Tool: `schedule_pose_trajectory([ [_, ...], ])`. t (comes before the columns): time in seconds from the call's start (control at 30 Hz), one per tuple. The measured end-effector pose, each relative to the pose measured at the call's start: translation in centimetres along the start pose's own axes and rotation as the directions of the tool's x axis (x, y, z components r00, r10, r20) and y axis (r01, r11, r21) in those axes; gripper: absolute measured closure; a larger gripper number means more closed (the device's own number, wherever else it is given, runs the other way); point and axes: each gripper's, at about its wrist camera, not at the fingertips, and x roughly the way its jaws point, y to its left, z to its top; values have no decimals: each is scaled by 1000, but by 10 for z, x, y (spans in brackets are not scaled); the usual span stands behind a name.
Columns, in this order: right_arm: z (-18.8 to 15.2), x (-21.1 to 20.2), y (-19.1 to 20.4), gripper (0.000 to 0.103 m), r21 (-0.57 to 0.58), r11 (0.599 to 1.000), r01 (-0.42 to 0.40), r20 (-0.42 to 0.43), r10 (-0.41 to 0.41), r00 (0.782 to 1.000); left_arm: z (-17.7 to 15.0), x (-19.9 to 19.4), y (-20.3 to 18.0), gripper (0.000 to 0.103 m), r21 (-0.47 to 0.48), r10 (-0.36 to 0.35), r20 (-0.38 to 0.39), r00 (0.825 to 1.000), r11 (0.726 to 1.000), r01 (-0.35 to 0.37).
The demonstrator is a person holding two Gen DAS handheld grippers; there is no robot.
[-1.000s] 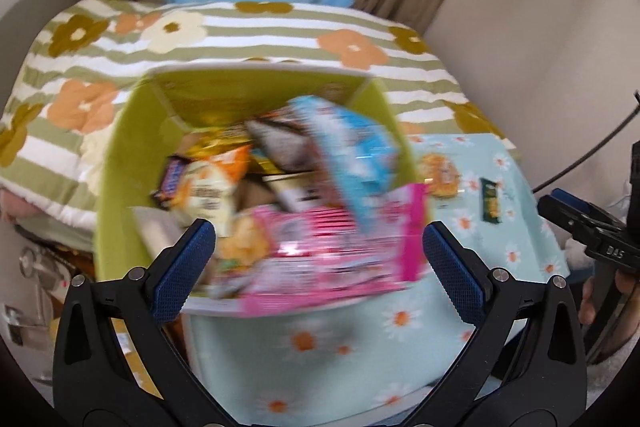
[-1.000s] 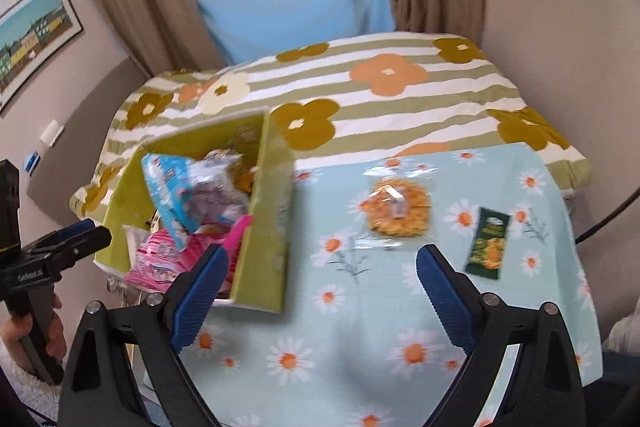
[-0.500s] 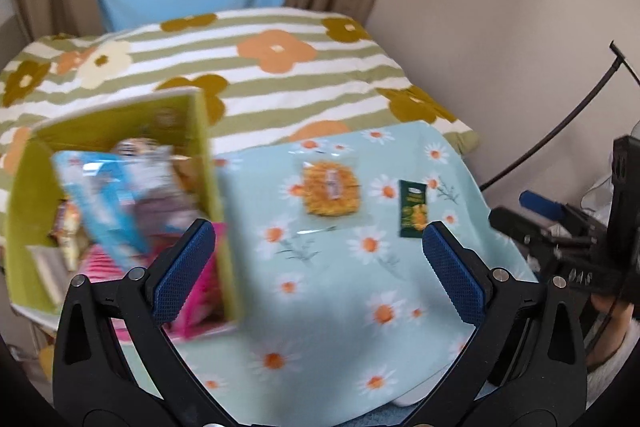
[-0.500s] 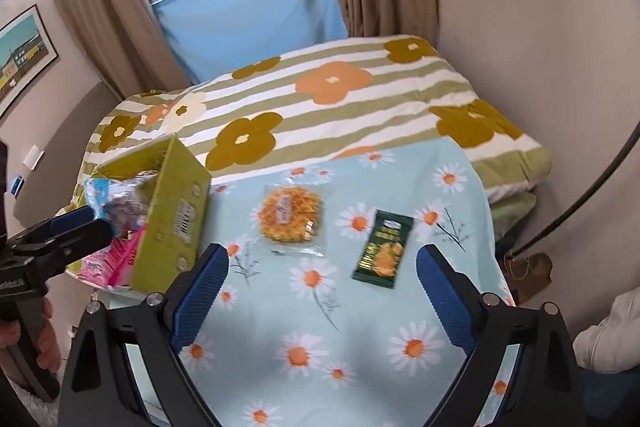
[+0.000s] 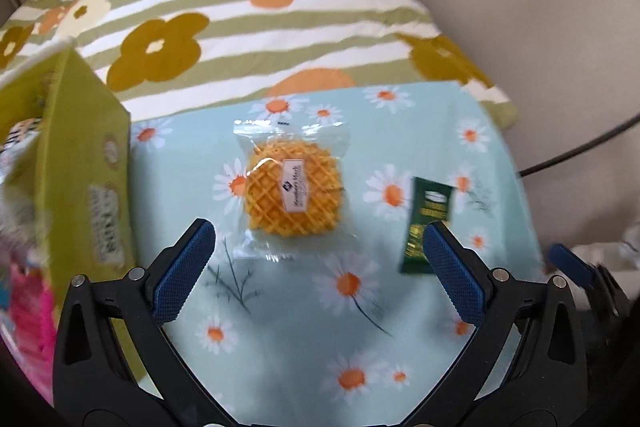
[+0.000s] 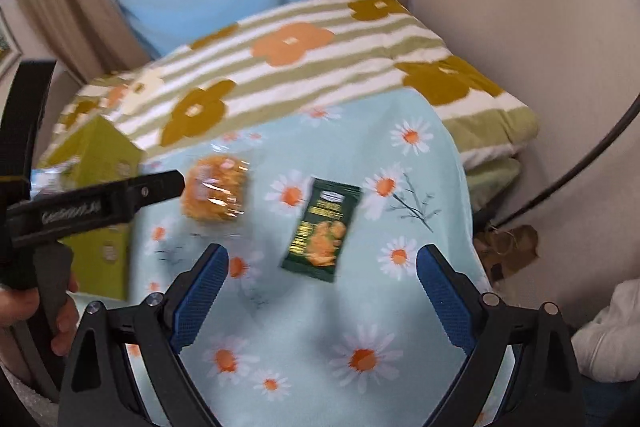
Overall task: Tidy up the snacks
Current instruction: 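Move both tools back toward the waffle and green packet on the cloth, then grasp the waffle packet with left tool while right tool grasps the green cracker packet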
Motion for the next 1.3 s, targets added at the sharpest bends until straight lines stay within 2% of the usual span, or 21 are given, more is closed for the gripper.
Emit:
schedule_pose_trajectory([
  [0.13,2,31,-1,9,35,999,10,-52,-8,999,12,49,3,0,-6,23,-82,996,1000,-23],
  [0.23,2,53,1,9,50,999,16,-84,-12,996,17,72,3,0,9,45,-113,993,999,-45],
  [0.37,3,74,4,9,65,998,20,-114,-12,993,21,93,5,0,19,70,-137,988,998,-68],
  [0.5,4,88,4,9,97,995,18,-135,-5,991,25,105,9,0,7,51,-163,985,999,-50],
  [0.63,7,96,9,10,87,996,33,-144,-21,989,28,110,5,1,51,87,-157,984,995,-80],
  [0.77,10,100,11,10,89,994,59,-143,-46,989,27,110,0,9,122,138,-143,980,985,-121],
  [0.83,11,102,11,16,96,993,63,-141,-49,989,25,108,0,12,143,135,-133,982,983,-116],
  [0.93,10,104,12,17,108,990,88,-138,-72,988,25,105,2,17,169,129,-133,983,980,-106],
  [1.0,9,104,12,17,120,988,95,-133,-79,988,24,102,5,25,172,124,-130,984,980,-101],
  [1.07,9,106,13,17,129,987,96,-131,-80,988,25,100,9,27,169,107,-133,985,982,-84],
  [1.13,10,109,14,28,128,987,93,-128,-77,989,25,98,11,28,171,108,-129,986,982,-85],
  [1.3,11,111,21,33,108,989,104,-108,-92,990,25,90,14,29,155,92,-116,989,985,-73],
])
